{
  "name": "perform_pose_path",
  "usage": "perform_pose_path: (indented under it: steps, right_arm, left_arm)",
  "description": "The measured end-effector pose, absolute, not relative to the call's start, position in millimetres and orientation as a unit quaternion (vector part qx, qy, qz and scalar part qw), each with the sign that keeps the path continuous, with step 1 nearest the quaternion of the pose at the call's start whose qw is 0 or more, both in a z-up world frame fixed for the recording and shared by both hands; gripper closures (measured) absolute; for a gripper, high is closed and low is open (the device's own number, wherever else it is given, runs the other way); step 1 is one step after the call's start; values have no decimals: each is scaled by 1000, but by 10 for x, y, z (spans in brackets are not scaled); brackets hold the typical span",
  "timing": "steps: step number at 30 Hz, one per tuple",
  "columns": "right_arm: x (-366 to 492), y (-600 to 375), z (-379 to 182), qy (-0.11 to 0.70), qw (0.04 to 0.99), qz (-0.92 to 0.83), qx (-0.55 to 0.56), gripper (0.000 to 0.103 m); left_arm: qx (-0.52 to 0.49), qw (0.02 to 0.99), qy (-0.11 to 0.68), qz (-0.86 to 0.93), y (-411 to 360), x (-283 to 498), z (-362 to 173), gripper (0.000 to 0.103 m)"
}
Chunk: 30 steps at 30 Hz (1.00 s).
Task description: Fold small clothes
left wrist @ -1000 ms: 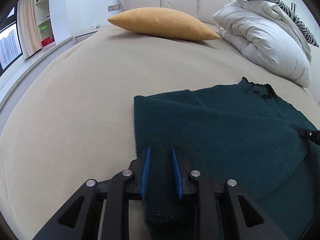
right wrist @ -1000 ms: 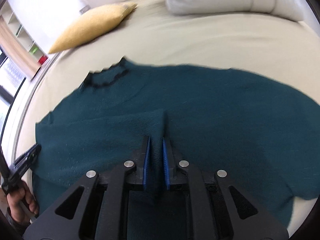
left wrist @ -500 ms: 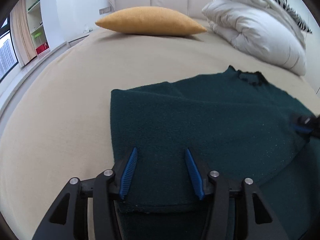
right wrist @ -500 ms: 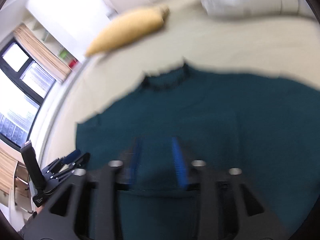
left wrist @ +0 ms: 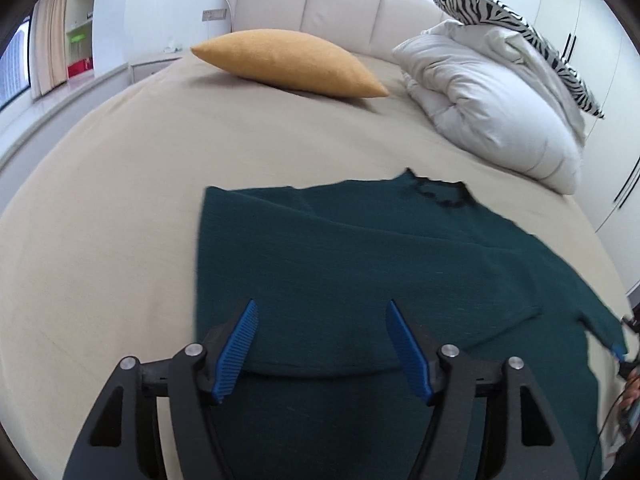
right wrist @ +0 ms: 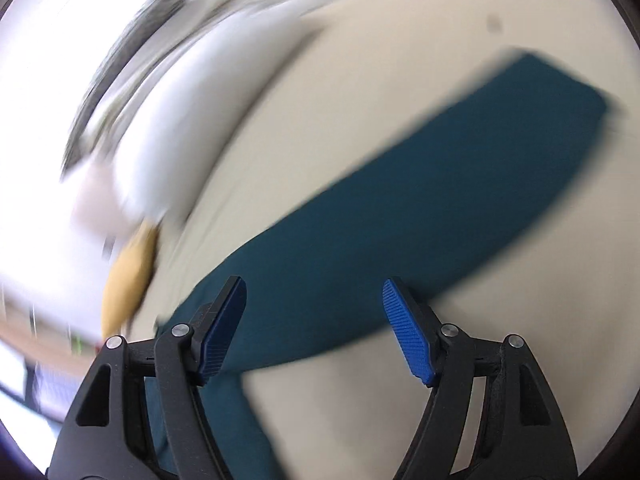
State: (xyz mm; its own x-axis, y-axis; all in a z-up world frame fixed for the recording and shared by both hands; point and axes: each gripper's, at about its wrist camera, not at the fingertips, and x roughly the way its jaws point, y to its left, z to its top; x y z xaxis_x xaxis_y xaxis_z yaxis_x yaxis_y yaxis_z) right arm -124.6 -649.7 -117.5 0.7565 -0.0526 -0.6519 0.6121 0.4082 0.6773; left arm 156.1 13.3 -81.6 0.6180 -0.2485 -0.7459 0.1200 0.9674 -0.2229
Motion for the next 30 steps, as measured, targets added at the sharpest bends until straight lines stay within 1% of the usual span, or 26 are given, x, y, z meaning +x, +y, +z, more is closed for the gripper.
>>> perform_pose_path:
  steps: [1,2,4,6,8,10,11,13,14,15,16,17,18,20,24,28,30]
  right_arm:
    - [-1408,-6626,-1232,273,780,-223,517,33]
    - [-1600,-6779,-1285,263,768,-239,533,35]
    - [-1879,-6979,-1344,231,755,-253,558,38]
    - [-1985,-7045,-1362,216,748,-274,564,42]
    - [-2004,-7098,-1410,199,734,-296,578,42]
    - [-1950,-7178,-1440,202,726,-298,586,42]
    - [-1883,-7208,-1427,204,731,-300,578,40]
    - [-1774,-7291,-1369,205,743,-301,561,41]
    - [-1681,-7320,-1379,201,747,-295,561,46]
    - [-1583,-7313,-1427,199,748,-290,563,58]
    - [-1521,-7338,-1472,203,749,-284,563,67]
    - [-1434,-7395,-1513,222,745,-290,558,81]
    - [-1385,-7454,-1542,235,744,-297,550,91]
    - [-1241,-7438,-1437,256,758,-299,520,94]
    - [-747,-7026,-961,285,821,-266,417,95]
    - [49,-5963,-402,318,895,-164,267,95]
    - [403,-5296,-268,332,915,-102,205,95]
  left_arm:
    - [-83,893,428,-109,98,1547,-816,31]
    - [-94,888,434,-117,49,1530,-823,28]
    - [-114,875,450,-136,-61,1509,-861,28]
    - [-122,866,460,-150,-171,1481,-892,28]
    - [-123,861,467,-160,-268,1444,-916,28]
    - [-120,858,472,-166,-343,1409,-930,28]
    - [-118,857,473,-169,-369,1389,-933,28]
    - [-117,856,474,-170,-390,1355,-933,28]
    - [-120,856,474,-170,-383,1357,-931,28]
    - [-124,855,475,-169,-368,1367,-934,28]
    - [-128,853,477,-168,-348,1377,-939,28]
    - [-134,851,479,-167,-324,1388,-943,28]
    - [-138,851,478,-167,-302,1393,-949,28]
    - [-142,853,475,-165,-237,1399,-943,28]
    - [-162,849,474,-168,-128,1436,-944,29]
    - [-180,847,470,-174,-41,1454,-918,29]
    - [-187,846,467,-175,-6,1461,-907,29]
